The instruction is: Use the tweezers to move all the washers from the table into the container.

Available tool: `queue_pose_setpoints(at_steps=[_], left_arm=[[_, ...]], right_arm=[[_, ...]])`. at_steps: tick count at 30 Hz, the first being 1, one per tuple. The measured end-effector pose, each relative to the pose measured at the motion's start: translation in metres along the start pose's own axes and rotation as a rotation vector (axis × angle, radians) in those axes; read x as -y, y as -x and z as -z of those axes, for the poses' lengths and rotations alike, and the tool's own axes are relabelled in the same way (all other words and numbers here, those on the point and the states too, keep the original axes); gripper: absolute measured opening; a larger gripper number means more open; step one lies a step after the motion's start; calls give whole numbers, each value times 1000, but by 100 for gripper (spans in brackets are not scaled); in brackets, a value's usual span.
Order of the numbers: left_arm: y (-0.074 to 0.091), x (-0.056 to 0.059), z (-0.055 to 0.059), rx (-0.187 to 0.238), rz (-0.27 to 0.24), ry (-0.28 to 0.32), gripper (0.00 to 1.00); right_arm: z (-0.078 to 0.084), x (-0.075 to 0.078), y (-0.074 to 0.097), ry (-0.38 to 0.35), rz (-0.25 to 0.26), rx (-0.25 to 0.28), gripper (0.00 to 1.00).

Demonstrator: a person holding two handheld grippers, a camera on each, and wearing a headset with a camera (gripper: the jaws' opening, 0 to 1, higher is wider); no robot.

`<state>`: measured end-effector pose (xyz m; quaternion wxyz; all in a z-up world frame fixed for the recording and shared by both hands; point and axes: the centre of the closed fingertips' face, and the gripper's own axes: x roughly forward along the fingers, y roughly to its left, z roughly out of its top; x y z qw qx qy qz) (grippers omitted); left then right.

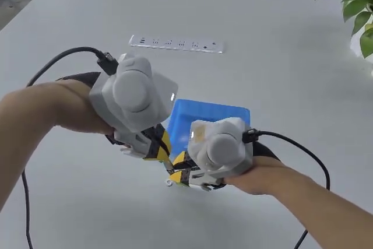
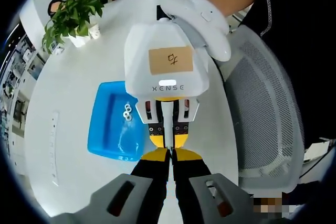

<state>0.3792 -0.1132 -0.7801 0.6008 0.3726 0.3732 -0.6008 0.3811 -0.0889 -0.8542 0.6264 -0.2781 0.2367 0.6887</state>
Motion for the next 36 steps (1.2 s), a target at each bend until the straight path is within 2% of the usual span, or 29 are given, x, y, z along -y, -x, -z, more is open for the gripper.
queue_pose_setpoints(at_steps=[5,15,24,36], left_arm=[[-4,3,7,-11,6,10,6],[-9,4,12,-18,15,18,6],[-15,6,14,-14,24,26,6],[-14,5,11,-5,22,27,6]], right_arm=[[2,-4,-6,4,-12,-4,11],[4,-7,-13,-11,-29,-2,11],[7,-11,-19,-15,-42,-9,11],[9,-9,-18,-22,-39,-9,11]])
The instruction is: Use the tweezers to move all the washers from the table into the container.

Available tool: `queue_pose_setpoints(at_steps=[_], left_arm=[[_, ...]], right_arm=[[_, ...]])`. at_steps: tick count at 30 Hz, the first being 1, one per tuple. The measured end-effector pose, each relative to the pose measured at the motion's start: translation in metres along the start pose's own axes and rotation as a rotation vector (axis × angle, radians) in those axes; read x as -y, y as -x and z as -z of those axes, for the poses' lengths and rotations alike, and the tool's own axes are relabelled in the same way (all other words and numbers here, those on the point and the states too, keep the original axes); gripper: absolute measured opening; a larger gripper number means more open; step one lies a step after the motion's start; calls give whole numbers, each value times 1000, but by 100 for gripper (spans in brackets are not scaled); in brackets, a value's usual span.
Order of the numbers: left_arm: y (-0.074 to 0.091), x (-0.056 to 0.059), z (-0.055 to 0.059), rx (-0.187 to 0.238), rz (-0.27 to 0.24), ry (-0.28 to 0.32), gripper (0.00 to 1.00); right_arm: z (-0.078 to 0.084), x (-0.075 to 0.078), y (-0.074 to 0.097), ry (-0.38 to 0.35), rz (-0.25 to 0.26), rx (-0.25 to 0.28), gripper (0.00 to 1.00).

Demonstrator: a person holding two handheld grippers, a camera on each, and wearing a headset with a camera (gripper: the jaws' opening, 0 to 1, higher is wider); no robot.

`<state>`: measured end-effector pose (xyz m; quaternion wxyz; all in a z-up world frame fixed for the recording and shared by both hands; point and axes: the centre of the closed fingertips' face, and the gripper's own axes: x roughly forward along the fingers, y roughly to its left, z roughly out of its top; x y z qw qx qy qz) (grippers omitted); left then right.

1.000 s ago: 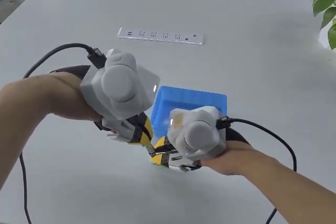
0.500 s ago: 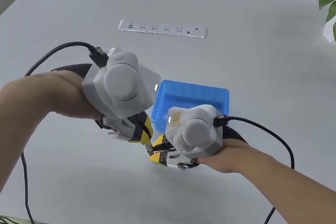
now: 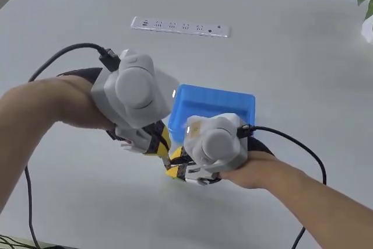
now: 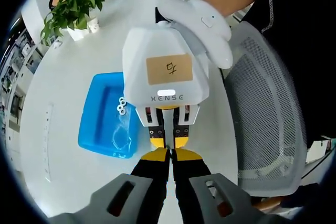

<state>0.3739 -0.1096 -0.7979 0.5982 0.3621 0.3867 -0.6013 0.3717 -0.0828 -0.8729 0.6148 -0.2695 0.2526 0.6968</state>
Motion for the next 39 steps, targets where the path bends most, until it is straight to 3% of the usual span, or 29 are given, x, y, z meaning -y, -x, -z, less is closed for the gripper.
queue_pose_setpoints(at_steps=[39], left_arm=[[-4,-1,-5,22,14,11,6]], right_arm=[[7,0,0,-30,-1,-13,9]])
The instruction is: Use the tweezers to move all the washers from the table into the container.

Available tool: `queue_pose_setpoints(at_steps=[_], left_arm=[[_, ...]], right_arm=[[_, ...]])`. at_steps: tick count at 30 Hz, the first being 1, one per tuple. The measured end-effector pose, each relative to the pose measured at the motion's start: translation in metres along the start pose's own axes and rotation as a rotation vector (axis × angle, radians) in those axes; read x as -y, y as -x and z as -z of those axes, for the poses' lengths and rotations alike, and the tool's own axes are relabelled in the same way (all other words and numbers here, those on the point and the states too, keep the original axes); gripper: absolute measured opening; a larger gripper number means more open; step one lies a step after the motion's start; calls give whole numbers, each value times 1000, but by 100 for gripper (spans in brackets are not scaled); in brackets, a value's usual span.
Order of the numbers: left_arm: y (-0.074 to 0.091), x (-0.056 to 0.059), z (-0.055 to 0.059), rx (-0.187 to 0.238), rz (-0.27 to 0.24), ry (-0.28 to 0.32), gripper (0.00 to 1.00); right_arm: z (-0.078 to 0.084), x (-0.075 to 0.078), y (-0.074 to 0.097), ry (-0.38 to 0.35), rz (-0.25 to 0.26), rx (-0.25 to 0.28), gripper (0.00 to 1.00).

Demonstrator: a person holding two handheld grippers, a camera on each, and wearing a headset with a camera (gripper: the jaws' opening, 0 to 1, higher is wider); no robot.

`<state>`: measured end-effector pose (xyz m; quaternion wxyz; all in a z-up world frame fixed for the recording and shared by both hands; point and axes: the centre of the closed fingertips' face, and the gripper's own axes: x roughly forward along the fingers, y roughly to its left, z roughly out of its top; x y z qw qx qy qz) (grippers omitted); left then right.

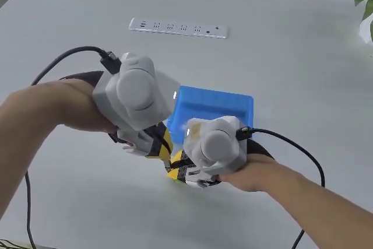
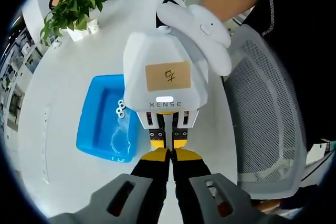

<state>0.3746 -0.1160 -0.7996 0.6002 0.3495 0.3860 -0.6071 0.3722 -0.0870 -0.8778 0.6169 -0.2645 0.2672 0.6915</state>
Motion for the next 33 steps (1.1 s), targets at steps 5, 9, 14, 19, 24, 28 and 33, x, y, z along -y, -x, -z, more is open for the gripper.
queue_pose_setpoints(at_steps=[5,9,14,19,24,28,33], left_arm=[[1,0,1,-5,-2,0,6],[1,0,2,-5,-2,2,6],[3,0,0,5,-1,5,6],[6,0,-3,14,-5,6,6],[10,-1,-6,20,-11,4,6],[14,-1,-8,21,-13,2,6],[20,-2,-11,19,-14,-2,6]], right_arm=[[0,0,0,1,-2,0,9],[-1,-1,0,3,-4,0,9],[-3,0,0,4,-3,4,9],[-5,0,4,16,1,3,9],[-8,1,7,20,7,9,9],[-10,2,11,21,12,11,9],[-12,2,18,27,18,10,9]])
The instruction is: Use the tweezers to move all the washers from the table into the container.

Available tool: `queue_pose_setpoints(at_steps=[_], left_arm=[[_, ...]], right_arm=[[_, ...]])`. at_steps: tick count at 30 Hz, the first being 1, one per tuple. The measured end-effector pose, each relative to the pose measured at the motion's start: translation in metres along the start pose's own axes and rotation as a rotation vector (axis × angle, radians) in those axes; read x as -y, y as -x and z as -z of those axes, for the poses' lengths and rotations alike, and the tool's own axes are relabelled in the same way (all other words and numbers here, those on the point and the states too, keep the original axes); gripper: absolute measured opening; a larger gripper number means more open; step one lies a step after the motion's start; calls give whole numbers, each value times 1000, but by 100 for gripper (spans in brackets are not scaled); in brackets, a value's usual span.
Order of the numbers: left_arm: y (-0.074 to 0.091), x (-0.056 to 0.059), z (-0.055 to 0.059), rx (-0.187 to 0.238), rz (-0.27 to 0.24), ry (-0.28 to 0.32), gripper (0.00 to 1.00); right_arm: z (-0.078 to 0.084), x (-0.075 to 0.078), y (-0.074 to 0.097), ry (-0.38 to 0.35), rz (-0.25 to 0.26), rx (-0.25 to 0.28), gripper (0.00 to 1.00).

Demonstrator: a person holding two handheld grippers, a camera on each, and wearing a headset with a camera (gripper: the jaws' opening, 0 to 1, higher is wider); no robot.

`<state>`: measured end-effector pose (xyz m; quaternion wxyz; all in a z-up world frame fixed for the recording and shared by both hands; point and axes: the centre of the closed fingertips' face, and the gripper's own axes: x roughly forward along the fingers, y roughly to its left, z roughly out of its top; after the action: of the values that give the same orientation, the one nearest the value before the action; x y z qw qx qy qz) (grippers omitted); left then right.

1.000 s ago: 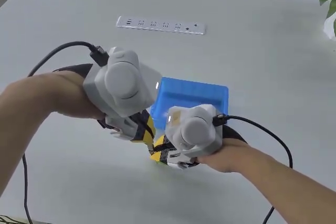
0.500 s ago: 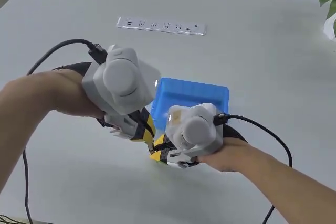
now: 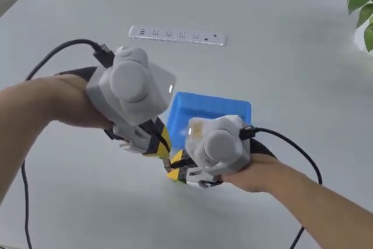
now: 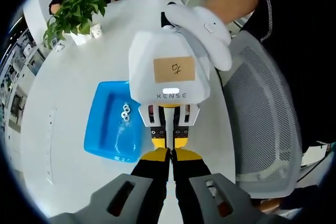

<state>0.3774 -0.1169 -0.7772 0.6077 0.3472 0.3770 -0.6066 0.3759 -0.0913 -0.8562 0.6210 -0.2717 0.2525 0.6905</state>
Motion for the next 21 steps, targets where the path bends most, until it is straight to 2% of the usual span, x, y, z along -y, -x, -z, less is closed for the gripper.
queue_pose_setpoints(at_steps=[21], left_arm=[[26,-10,-22,2,-15,-44,6]], right_arm=[[-19,9,28,15,43,38,9]])
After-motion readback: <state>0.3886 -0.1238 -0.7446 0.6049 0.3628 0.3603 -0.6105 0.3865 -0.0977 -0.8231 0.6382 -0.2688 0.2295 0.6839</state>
